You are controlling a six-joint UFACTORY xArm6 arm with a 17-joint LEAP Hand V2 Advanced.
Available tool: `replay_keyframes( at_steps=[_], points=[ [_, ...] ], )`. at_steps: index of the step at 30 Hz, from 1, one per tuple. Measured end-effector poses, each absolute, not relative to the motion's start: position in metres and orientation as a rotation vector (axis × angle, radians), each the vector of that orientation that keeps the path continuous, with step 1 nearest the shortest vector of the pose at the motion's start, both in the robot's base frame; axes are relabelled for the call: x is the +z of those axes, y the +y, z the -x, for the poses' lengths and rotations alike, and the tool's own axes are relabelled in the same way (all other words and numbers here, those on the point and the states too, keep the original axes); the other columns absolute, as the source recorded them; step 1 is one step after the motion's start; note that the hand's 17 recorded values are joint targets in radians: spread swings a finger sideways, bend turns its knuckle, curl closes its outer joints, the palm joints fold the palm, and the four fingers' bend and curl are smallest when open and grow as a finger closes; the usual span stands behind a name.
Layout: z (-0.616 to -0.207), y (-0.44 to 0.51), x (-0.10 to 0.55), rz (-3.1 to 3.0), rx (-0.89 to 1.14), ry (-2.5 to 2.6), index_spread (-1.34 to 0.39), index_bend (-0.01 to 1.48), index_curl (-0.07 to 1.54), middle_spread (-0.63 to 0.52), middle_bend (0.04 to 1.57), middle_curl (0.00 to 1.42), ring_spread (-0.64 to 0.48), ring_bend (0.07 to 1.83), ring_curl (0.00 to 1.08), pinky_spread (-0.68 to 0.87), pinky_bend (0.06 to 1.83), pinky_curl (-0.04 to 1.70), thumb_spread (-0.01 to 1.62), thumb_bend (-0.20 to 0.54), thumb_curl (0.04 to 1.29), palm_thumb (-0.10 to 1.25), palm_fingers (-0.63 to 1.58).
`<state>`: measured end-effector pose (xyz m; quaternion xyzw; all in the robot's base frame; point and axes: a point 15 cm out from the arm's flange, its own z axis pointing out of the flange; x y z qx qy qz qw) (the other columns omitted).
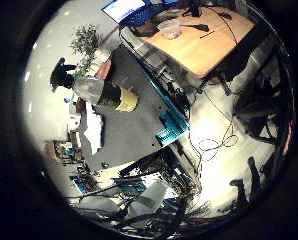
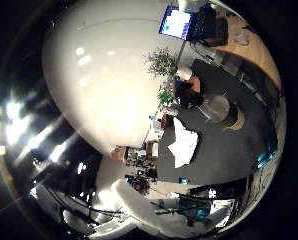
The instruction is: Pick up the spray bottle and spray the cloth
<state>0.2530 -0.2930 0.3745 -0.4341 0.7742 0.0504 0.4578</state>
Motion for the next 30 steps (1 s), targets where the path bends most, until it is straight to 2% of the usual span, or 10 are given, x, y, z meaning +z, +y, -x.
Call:
replay_keyframes(
  at_steps=[17,30],
  points=[
    [-0.275,-0.312,0.342,1.014,0.152,1.775,-0.27,0.15,0.25,0.13,0.19,0.31,0.16,0.25,0.28,0.3,0.32,0.34,1.13,-0.014,0.27,0.48,-0.01],
    [-0.302,-0.304,0.314,1.023,0.226,1.715,-0.27,0.15,0.25,0.13,0.2,0.33,0.14,0.26,0.28,0.3,0.32,0.33,1.14,-0.02,0.27,0.51,0.0]
  ],
)
